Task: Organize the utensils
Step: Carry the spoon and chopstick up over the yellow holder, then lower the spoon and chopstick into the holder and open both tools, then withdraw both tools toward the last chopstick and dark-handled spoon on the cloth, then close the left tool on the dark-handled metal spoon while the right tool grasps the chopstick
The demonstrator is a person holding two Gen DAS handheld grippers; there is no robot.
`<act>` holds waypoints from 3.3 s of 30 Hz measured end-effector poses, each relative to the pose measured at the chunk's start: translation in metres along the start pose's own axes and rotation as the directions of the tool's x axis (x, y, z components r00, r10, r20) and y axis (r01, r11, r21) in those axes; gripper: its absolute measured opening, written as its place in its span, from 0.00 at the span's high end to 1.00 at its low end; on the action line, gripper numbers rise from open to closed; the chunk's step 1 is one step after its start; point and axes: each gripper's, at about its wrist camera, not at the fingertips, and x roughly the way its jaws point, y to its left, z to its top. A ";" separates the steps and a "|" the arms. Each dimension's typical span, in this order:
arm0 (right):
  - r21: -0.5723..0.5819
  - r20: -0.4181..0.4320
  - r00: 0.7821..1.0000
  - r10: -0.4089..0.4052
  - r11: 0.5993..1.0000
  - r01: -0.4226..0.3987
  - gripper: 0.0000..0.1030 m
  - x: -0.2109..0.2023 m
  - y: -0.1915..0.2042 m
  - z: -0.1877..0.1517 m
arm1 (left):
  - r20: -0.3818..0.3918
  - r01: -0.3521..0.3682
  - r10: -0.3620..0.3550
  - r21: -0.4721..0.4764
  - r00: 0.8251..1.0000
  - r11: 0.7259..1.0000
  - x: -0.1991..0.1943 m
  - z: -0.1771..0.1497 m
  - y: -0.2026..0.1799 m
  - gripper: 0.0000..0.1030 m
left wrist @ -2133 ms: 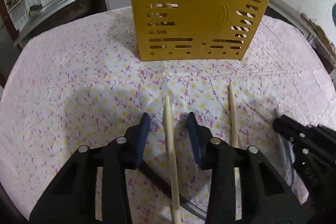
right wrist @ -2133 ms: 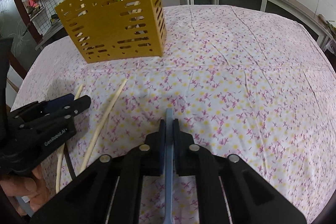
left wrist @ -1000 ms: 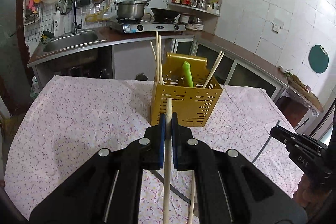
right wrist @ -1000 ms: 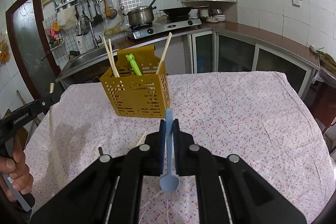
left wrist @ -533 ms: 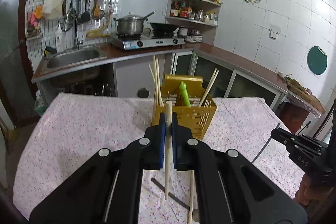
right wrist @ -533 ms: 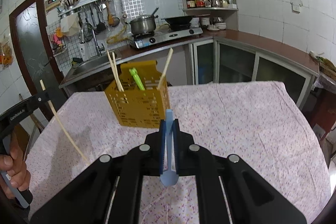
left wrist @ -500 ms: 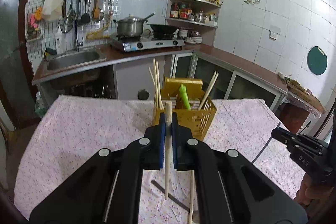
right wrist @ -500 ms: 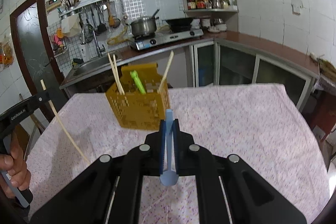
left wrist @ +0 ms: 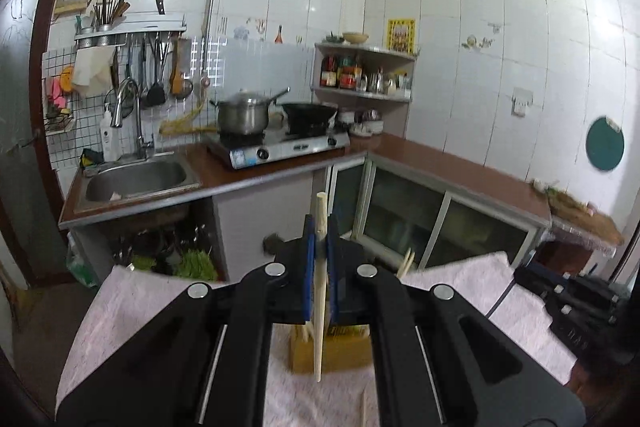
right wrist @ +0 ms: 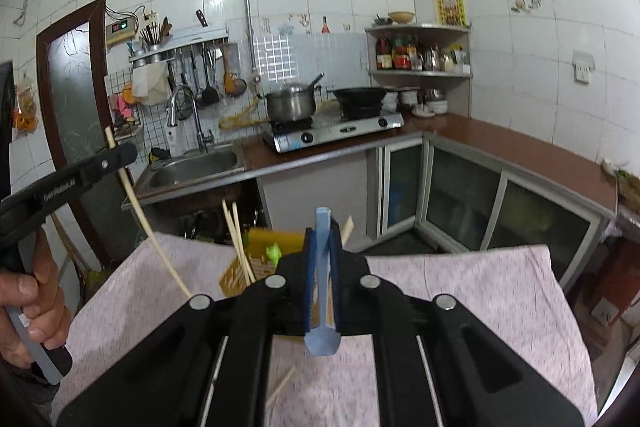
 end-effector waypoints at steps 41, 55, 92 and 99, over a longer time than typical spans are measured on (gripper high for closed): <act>0.022 -0.024 0.988 -0.155 0.988 0.156 0.91 0.044 -0.032 -0.028 | -0.176 -0.095 0.090 -0.020 0.980 0.995 0.058 -0.085 0.054 0.65; 0.078 -0.116 0.971 -0.208 0.973 0.218 0.62 -0.037 -0.052 -0.212 | -0.318 -0.214 0.182 -0.067 0.930 0.975 -0.025 -0.273 0.076 0.50; 0.129 -0.369 0.926 -0.074 0.983 0.130 0.62 0.057 -0.005 -0.206 | -0.511 -0.131 0.077 -0.070 0.856 0.989 0.026 -0.277 0.047 0.51; 0.086 -0.410 0.909 -0.069 0.990 0.114 0.62 0.093 0.033 -0.200 | -0.488 -0.168 0.118 -0.059 0.865 0.984 0.034 -0.259 0.088 0.51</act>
